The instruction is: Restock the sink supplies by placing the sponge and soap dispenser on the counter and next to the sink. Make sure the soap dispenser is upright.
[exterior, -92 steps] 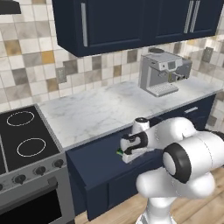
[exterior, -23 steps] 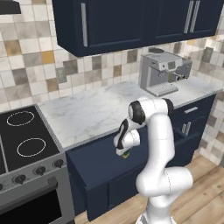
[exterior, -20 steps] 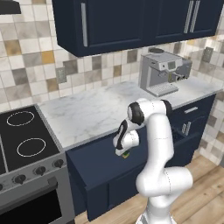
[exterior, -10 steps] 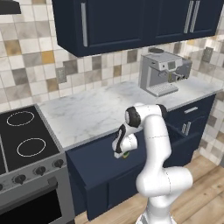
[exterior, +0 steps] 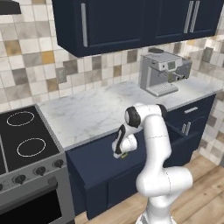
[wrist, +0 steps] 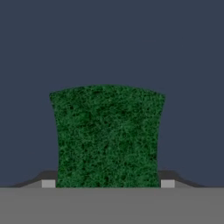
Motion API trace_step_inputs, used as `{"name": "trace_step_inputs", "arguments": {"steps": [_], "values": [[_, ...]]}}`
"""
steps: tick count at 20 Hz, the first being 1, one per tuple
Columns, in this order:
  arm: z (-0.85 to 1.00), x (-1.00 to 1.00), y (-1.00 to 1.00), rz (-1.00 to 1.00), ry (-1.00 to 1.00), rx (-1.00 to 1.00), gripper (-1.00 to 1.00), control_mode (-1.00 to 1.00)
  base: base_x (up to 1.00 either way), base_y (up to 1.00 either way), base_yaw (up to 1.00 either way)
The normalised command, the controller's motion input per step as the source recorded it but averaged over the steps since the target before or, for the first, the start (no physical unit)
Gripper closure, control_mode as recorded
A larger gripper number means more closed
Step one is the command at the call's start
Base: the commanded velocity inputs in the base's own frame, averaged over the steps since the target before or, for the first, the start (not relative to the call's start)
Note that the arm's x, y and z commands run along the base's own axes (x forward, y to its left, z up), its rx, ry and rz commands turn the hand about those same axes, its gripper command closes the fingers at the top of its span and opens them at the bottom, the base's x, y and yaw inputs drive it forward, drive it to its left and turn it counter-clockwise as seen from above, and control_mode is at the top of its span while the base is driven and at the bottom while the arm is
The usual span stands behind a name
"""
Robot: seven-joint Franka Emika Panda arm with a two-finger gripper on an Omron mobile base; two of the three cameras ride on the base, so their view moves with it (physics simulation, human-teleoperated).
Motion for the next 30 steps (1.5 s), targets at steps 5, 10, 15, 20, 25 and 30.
{"name": "trace_step_inputs", "arguments": {"steps": [5, 10, 15, 20, 25, 30], "values": [[0.26, -0.42, 0.00, 0.01, -0.09, 0.00, 1.00, -1.00, 0.00, 0.00, 0.00], [0.86, -0.48, -0.01, 0.00, -0.07, 0.00, 1.00, -1.00, 0.00, 0.00, 0.00], [1.00, -0.60, -0.12, 0.00, -0.03, 0.00, 1.00, -1.00, 0.00, 0.00, 0.00], [1.00, -0.49, -0.21, -0.02, 0.00, 0.00, 1.00, -1.00, 0.00, 0.00, 0.00], [1.00, -0.66, -0.25, -0.09, 0.00, 0.00, 1.00, -1.00, 0.00, 0.00, 0.00], [1.00, -0.71, -0.19, -0.14, 0.00, 0.01, 1.00, -1.00, 0.00, 0.00, 0.00]]}}
